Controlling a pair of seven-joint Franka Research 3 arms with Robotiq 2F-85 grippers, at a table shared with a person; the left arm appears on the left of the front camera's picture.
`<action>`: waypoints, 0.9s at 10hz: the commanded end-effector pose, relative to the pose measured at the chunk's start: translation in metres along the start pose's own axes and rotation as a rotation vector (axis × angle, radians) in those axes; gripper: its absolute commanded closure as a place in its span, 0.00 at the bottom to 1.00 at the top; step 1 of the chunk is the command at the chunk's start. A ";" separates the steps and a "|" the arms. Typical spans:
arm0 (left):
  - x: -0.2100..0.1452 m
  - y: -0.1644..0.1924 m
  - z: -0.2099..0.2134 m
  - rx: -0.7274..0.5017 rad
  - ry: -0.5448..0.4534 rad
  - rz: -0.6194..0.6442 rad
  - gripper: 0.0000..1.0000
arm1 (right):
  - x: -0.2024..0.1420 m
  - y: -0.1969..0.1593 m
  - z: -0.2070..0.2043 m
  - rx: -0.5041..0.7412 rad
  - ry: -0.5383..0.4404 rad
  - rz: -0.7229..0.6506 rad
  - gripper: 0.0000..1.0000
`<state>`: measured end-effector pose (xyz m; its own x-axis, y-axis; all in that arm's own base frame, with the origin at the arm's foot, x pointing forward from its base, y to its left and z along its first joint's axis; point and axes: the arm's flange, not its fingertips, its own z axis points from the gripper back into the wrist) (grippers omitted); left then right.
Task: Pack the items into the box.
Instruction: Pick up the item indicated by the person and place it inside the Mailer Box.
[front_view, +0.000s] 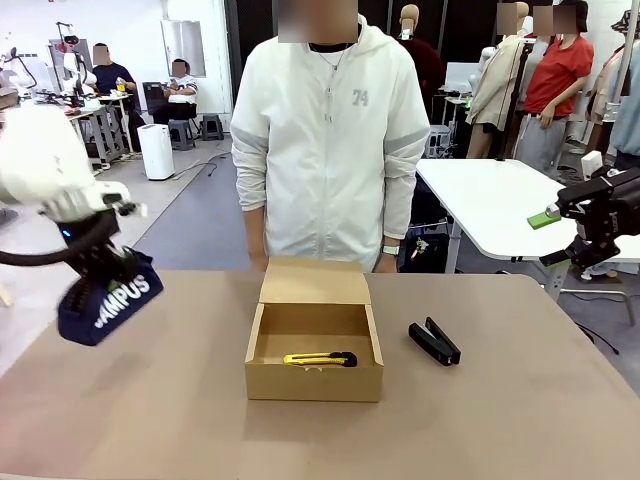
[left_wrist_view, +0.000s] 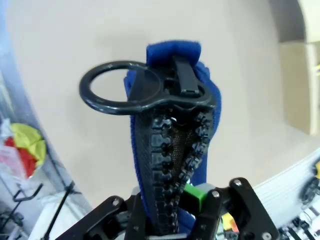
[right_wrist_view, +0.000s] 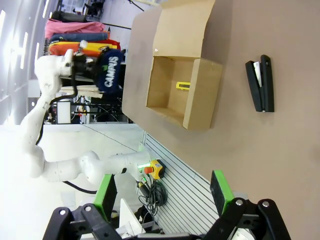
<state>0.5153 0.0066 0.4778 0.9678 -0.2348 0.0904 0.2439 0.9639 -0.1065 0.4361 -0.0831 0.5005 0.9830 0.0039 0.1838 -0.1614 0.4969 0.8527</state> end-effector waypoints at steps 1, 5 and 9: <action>-0.038 -0.005 0.031 0.034 -0.093 0.065 1.00 | 0.001 0.003 0.002 0.000 0.013 -0.005 0.00; -0.022 -0.001 0.035 0.008 -0.044 0.028 1.00 | 0.001 0.003 0.002 0.000 0.013 -0.005 0.00; 0.006 -0.061 0.036 -0.107 -0.208 -0.613 1.00 | 0.001 0.003 0.002 0.000 0.013 -0.005 0.00</action>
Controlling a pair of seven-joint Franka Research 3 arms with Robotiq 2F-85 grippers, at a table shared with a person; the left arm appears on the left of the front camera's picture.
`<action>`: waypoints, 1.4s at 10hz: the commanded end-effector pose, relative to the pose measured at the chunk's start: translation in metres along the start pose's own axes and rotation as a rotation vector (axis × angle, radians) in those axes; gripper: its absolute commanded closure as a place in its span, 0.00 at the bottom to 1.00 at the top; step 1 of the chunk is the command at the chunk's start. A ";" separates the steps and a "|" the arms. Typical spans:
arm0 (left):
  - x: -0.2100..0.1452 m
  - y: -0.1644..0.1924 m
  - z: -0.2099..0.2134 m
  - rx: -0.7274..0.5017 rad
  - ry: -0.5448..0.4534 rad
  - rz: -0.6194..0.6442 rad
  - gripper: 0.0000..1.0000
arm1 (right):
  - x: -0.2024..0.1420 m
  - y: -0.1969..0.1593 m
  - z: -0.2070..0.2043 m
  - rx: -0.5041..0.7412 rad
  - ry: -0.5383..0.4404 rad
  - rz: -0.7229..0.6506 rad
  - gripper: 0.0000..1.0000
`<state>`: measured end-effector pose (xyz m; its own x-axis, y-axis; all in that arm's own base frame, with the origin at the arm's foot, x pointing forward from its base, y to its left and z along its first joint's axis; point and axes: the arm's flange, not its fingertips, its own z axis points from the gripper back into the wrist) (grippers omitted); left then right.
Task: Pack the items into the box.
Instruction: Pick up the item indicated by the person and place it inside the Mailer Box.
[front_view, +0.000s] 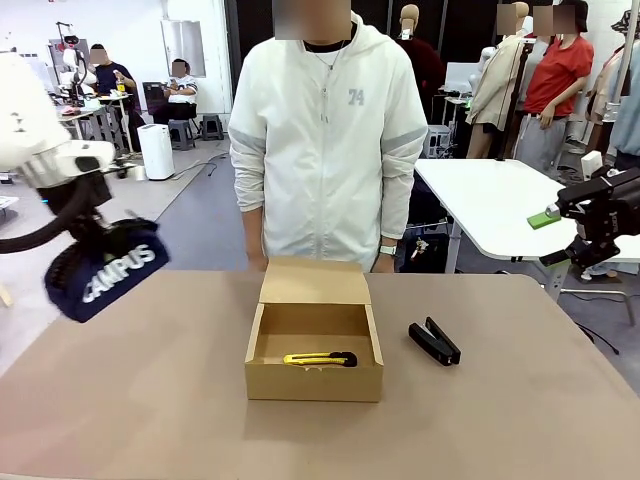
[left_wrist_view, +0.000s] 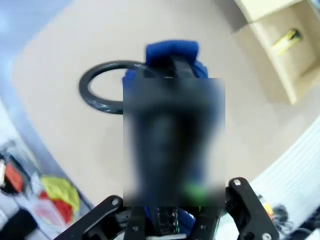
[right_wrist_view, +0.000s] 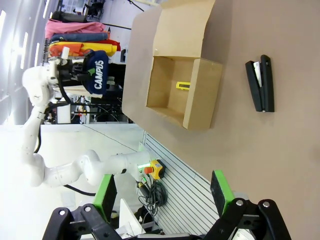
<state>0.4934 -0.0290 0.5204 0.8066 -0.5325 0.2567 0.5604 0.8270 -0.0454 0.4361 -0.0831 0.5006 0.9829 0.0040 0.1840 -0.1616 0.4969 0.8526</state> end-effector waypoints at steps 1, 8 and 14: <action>0.051 -0.041 -0.016 -0.156 -0.105 -0.446 1.00 | 0.001 0.003 0.002 0.000 0.013 -0.005 0.00; 0.164 -0.264 -0.084 -0.212 0.011 -1.243 1.00 | 0.001 0.003 0.002 0.000 0.013 -0.005 0.00; 0.163 -0.276 -0.093 -0.223 0.037 -1.224 1.00 | 0.001 0.003 0.002 0.000 0.013 -0.005 0.00</action>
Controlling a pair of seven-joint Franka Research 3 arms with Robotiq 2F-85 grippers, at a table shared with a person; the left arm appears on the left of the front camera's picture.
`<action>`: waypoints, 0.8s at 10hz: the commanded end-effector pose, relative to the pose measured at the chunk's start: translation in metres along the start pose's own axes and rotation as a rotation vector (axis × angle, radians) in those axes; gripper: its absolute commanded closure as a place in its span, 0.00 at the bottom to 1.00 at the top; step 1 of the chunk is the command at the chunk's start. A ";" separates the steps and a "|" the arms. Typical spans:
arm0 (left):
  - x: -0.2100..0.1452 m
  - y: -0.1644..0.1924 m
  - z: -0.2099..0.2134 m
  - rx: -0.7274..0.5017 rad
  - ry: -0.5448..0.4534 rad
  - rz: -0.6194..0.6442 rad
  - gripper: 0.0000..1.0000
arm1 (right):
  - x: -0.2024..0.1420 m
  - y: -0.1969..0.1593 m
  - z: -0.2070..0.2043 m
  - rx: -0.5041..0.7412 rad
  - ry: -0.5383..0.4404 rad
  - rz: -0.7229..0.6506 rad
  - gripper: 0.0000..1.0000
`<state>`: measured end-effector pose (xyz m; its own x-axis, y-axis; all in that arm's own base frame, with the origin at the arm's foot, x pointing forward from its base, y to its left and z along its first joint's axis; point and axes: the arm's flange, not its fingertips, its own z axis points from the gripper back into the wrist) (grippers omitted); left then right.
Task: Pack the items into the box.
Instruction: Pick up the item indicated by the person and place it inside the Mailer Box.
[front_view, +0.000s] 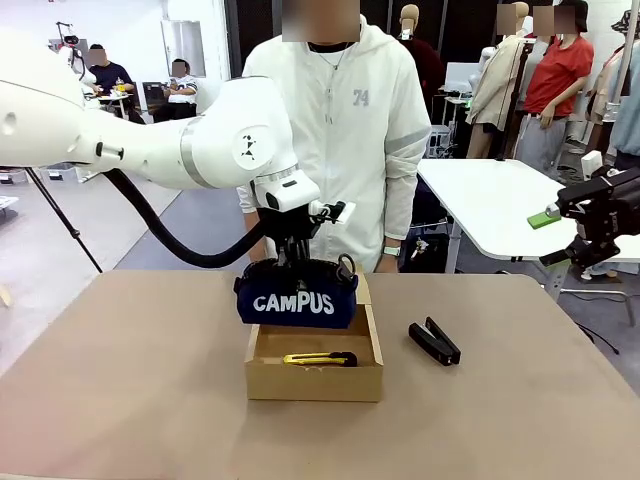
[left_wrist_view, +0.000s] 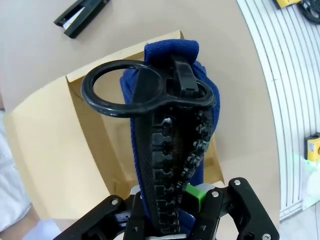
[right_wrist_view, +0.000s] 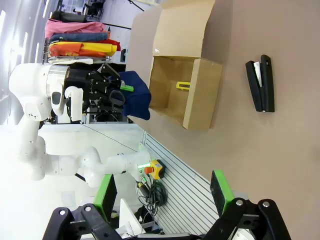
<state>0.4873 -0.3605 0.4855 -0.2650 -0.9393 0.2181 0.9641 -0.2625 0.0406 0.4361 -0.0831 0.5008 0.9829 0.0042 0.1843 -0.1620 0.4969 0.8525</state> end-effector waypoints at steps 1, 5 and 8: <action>0.013 0.012 -0.019 -0.039 0.007 -0.010 1.00 | 0.001 0.003 0.002 0.000 0.013 -0.005 0.00; 0.022 0.039 -0.084 -0.113 0.043 0.063 1.00 | 0.001 0.003 0.002 0.000 0.013 -0.005 0.00; 0.022 0.044 -0.113 -0.165 0.077 0.118 1.00 | 0.001 0.003 0.002 0.000 0.013 -0.005 0.00</action>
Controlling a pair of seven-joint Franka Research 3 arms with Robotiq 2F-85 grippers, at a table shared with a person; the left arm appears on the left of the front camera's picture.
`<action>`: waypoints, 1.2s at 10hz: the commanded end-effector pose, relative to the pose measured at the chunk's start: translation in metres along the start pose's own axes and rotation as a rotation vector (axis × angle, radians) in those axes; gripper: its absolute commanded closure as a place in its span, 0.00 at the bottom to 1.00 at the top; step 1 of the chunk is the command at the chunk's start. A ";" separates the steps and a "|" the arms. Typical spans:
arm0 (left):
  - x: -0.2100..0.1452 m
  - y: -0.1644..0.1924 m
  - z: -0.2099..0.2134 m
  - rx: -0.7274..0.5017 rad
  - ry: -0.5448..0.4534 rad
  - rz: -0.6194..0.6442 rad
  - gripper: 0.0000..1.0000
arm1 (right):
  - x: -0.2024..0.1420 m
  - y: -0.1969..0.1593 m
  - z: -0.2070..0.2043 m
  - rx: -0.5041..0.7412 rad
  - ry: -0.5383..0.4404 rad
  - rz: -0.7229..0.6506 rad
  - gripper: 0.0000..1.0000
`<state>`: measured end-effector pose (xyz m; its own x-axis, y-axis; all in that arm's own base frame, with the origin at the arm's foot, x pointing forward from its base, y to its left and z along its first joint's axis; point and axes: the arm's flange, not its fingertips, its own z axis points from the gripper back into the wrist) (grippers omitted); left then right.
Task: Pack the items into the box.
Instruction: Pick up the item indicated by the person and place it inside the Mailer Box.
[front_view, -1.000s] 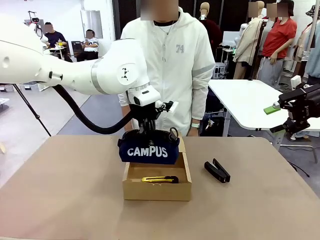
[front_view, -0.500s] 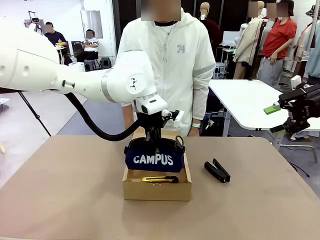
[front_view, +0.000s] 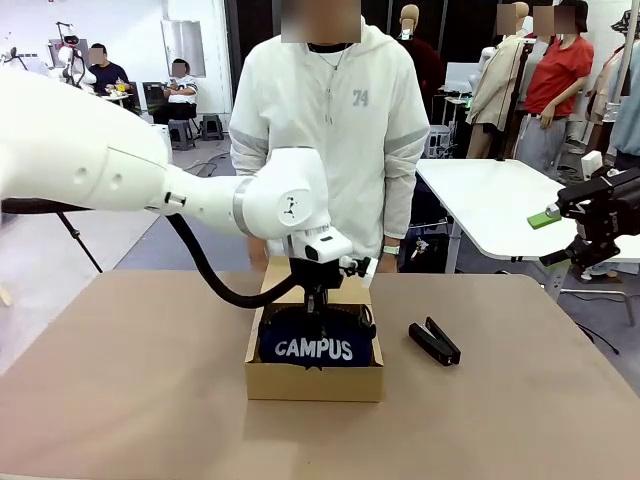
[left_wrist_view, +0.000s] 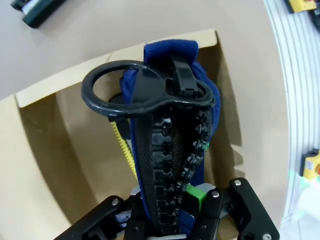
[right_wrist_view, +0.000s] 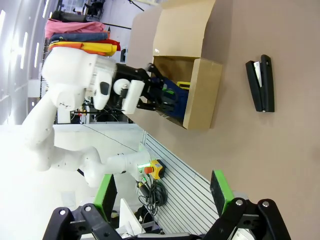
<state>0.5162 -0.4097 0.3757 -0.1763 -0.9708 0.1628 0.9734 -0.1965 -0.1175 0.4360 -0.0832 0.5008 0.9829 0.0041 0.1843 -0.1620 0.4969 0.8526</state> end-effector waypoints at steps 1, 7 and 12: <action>0.012 0.011 -0.007 -0.057 0.039 0.031 1.00 | 0.001 0.003 0.002 0.000 0.013 -0.005 0.00; 0.013 0.017 -0.026 -0.144 0.058 0.026 0.62 | 0.001 0.003 0.002 0.000 0.013 -0.005 0.00; 0.011 0.012 -0.015 -0.123 0.040 0.026 0.00 | 0.001 0.003 0.002 0.000 0.013 -0.005 0.00</action>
<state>0.5276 -0.4292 0.3528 -0.1511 -0.9819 0.1139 0.9513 -0.1758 -0.2534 0.4360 -0.0831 0.5008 0.9829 0.0042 0.1844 -0.1620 0.4969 0.8526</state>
